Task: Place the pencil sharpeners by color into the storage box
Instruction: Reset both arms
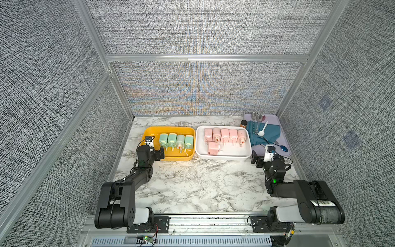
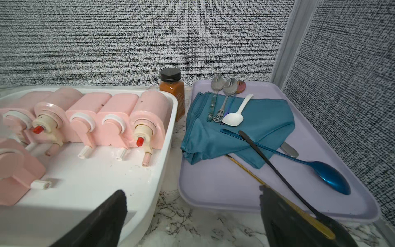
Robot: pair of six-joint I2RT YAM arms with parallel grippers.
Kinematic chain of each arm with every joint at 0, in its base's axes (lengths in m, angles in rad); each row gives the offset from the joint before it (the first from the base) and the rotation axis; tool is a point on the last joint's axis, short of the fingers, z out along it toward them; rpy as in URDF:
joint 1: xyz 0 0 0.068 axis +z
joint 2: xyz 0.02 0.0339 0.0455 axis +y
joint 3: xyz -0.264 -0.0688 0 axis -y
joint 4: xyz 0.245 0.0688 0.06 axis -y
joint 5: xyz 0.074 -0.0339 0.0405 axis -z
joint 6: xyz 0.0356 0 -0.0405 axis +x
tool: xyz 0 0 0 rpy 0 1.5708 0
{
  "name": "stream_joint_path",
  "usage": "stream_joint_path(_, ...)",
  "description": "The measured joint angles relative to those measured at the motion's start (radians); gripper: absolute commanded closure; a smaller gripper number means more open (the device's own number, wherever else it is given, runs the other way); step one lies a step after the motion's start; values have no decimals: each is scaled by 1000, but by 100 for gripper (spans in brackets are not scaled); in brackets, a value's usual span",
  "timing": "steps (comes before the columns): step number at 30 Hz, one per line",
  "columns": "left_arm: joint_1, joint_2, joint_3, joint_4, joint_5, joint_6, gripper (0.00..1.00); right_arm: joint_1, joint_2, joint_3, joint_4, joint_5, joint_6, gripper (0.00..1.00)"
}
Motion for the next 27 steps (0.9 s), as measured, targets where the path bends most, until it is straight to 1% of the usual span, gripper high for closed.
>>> stream_joint_path(5, -11, 56, -43, 98, 10, 15, 1, 0, 15, -31, 78, -30, -5, 1)
stream_joint_path(6, -11, 69, -56, 140, 16, 10, 1, 1, 28, -37, 98, -36, -7, 1)
stream_joint_path(8, -11, 71, -57, 158, 17, 16, 1, 3, 58, -39, 123, -36, -9, 1)
stream_joint_path(11, -16, 71, -54, 170, 5, 18, 1, 10, 72, -3, 112, -34, -14, 1)
stream_joint_path(15, -16, 71, -53, 174, 3, 19, 1, 20, 87, 64, 69, 7, -15, 1)
stream_joint_path(20, -16, 70, -53, 175, 3, 18, 1, 20, 88, 71, 29, 35, -8, 1)
stream_joint_path(27, -16, 71, -55, 181, 3, 19, 1, 20, 89, 71, 15, 39, -8, 1)
